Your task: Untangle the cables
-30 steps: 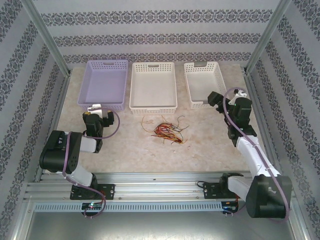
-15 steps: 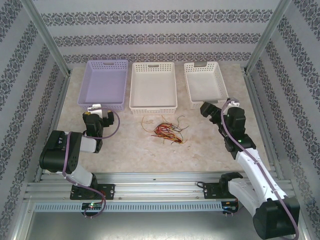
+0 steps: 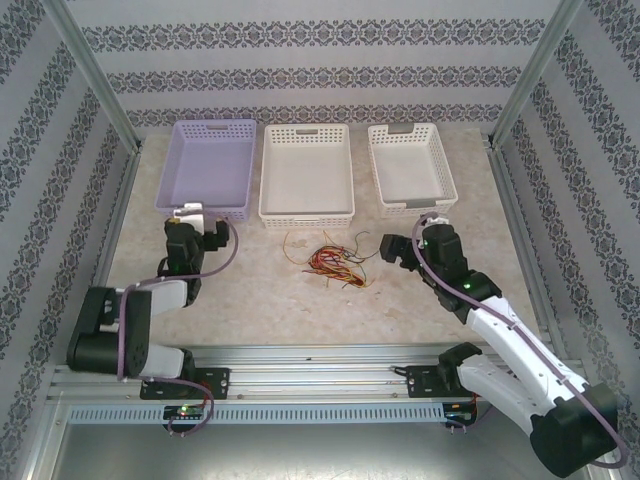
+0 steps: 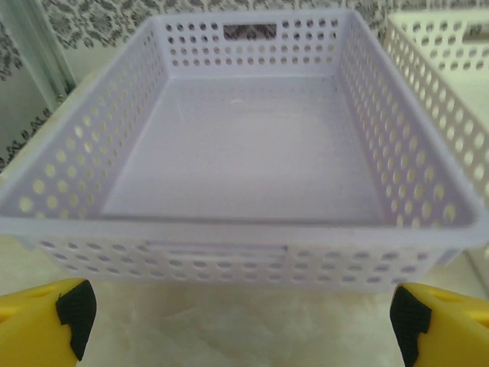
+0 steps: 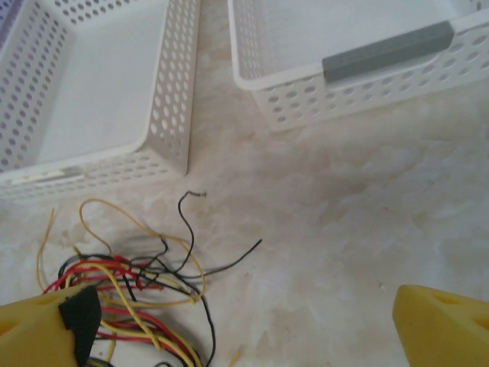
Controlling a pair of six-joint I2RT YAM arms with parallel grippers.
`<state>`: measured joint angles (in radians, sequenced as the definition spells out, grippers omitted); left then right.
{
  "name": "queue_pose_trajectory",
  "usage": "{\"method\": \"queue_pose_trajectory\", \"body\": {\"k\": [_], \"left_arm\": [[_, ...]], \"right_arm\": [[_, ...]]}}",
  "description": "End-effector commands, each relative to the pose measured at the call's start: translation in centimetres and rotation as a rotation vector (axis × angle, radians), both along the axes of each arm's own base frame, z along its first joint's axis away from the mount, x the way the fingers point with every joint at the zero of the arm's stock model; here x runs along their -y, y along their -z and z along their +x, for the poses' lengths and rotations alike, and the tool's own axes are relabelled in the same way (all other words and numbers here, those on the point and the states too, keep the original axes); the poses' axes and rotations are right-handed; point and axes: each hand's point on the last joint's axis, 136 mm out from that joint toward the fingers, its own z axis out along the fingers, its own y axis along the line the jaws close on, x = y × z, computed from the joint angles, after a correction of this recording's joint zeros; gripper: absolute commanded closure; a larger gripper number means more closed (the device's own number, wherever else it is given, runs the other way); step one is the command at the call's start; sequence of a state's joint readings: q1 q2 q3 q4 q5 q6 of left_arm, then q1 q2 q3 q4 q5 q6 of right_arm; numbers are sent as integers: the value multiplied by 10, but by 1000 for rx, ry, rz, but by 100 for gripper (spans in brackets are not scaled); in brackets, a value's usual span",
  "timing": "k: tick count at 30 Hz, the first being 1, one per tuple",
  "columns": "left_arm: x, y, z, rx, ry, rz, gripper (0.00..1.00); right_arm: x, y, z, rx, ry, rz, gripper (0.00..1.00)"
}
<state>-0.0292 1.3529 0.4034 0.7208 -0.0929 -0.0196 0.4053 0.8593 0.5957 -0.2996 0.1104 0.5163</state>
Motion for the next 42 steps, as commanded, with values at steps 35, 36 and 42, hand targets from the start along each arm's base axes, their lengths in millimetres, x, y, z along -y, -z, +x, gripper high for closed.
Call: {"method": "queue_pose_trajectory", "body": {"k": [35, 36, 42], "left_arm": [[227, 20, -137, -677, 193, -454, 3], [234, 23, -135, -683, 205, -456, 4], [266, 20, -111, -632, 257, -508, 16]], "right_arm": [[-45, 57, -77, -167, -167, 2, 3], [-46, 58, -78, -168, -168, 8, 4], [-49, 62, -84, -167, -176, 25, 4]]}}
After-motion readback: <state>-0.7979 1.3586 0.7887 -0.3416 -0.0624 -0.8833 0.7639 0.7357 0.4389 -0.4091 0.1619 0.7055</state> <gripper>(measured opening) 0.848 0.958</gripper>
